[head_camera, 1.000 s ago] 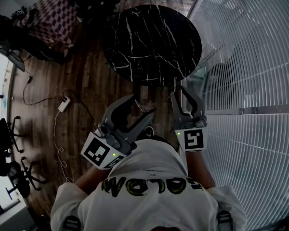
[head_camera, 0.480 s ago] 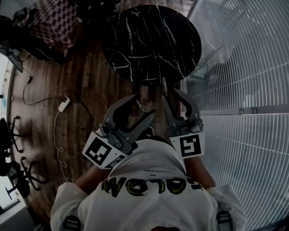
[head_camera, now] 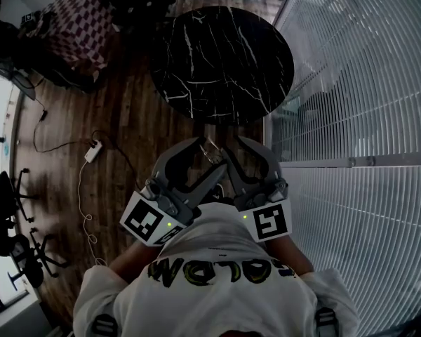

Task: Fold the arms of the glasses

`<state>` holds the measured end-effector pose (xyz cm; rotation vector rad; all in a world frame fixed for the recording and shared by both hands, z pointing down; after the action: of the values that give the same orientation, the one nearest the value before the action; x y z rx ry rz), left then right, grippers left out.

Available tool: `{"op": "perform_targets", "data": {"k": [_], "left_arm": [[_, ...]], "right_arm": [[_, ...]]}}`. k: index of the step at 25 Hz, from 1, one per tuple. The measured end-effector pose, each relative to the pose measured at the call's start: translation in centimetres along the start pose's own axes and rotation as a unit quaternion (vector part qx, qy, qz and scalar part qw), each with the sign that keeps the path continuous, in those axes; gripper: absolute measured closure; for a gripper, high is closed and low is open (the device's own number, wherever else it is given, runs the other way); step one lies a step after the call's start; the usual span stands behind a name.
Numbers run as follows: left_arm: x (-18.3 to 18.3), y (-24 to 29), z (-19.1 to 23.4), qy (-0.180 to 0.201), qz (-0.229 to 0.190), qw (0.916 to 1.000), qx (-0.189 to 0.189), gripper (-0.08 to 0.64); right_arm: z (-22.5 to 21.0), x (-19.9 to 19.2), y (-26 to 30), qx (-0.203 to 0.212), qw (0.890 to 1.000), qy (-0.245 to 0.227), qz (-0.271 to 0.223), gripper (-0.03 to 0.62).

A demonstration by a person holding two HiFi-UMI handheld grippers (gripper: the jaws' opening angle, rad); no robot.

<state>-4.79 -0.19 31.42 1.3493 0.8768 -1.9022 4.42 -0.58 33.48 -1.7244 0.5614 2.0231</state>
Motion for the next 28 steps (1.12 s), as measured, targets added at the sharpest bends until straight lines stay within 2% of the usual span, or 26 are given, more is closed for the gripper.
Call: {"op": "perform_targets", "data": {"k": [12,23,28], "left_arm": [[0.0,-0.3,0.8,-0.002,0.000,1.0000,0.008,0.342],[-0.6,-1.0,3.4,0.012,-0.004,0.9979,0.064,0.342],[-2.0,-0.9,4.4,0.015,0.005,0.9958,0.090,0.342]], "right_arm": [[1.2,0.2,0.3,0.033,0.999,0.017,-0.003,0.505],[-1.7,-0.3,-0.1,-0.003,1.000,0.008,-0.005,0.502],[-1.5,-0.4,-0.6,-0.004,1.000,0.024,-0.013,0.537]]}}
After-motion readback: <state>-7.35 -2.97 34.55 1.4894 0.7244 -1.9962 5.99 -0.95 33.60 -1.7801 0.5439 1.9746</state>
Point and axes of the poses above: the fingertips, and each gripper's own axes: y forward along the fingers, z to its left, x out of its top, the point moved 5 cm from there along -y, backward along the fingers, and after that the axes turned 1 degree about -z, right-handed, at the moved point
